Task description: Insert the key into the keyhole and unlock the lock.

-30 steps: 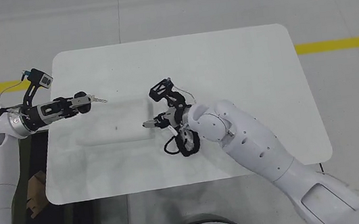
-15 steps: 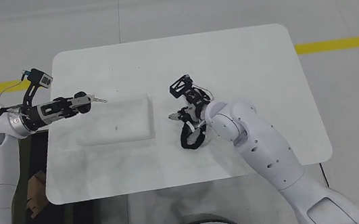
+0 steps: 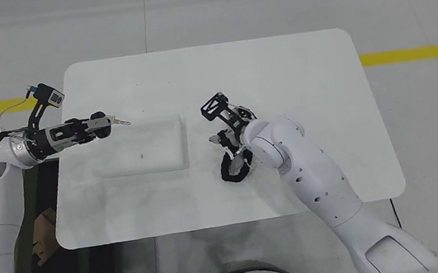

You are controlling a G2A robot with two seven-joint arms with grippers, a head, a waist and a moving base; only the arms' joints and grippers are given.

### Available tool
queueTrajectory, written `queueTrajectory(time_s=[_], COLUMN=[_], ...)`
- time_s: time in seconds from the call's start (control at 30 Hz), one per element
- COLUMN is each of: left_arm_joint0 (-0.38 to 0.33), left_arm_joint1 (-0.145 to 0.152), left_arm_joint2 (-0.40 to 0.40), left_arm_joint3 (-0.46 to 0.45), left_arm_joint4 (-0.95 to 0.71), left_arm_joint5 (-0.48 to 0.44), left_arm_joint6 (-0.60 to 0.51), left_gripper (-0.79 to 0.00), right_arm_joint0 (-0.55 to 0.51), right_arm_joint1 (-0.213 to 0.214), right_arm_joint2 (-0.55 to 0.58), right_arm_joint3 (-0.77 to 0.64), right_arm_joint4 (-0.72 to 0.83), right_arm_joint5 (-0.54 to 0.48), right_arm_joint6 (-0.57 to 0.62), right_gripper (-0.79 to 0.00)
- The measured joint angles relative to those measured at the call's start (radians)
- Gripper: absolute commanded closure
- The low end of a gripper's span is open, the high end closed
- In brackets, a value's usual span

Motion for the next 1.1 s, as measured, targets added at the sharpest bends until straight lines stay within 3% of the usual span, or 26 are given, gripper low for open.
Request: queueTrajectory(time_s=[0.37, 0.4, 0.43, 0.73, 1.0, 1.1], left_arm_joint0=[0.0, 0.0, 0.0, 0.0, 0.0, 0.0], left_arm_joint1=[0.0, 0.0, 0.0, 0.0, 0.0, 0.0], left_arm_joint2=[0.0, 0.0, 0.0, 0.0, 0.0, 0.0], left_arm_joint3=[0.0, 0.0, 0.0, 0.0, 0.0, 0.0], left_arm_joint4=[0.0, 0.0, 0.0, 0.0, 0.0, 0.0], left_arm_joint5=[0.0, 0.0, 0.0, 0.0, 0.0, 0.0], left_arm_joint6=[0.0, 0.0, 0.0, 0.0, 0.0, 0.0], left_gripper=[0.0, 0.0, 0.0, 0.0, 0.0, 0.0], right_arm_joint0=[0.038, 0.041, 0.043, 0.01, -0.108, -0.131], right_arm_joint1=[-0.047, -0.052, -0.056, -0.082, -0.084, -0.081], right_arm_joint2=[0.025, 0.029, 0.031, 0.084, 0.223, 0.257], right_arm_joint3=[0.063, 0.07, 0.074, 0.017, -0.259, -0.275], right_arm_joint4=[-0.082, -0.086, -0.09, -0.106, 0.165, 0.225], right_arm_joint5=[0.042, 0.043, 0.042, 0.027, -0.084, -0.112], right_arm_joint6=[0.136, 0.148, 0.152, 0.202, 0.259, 0.275], right_gripper=[-0.376, -0.117, 0.0, 0.0, 0.0, 0.0])
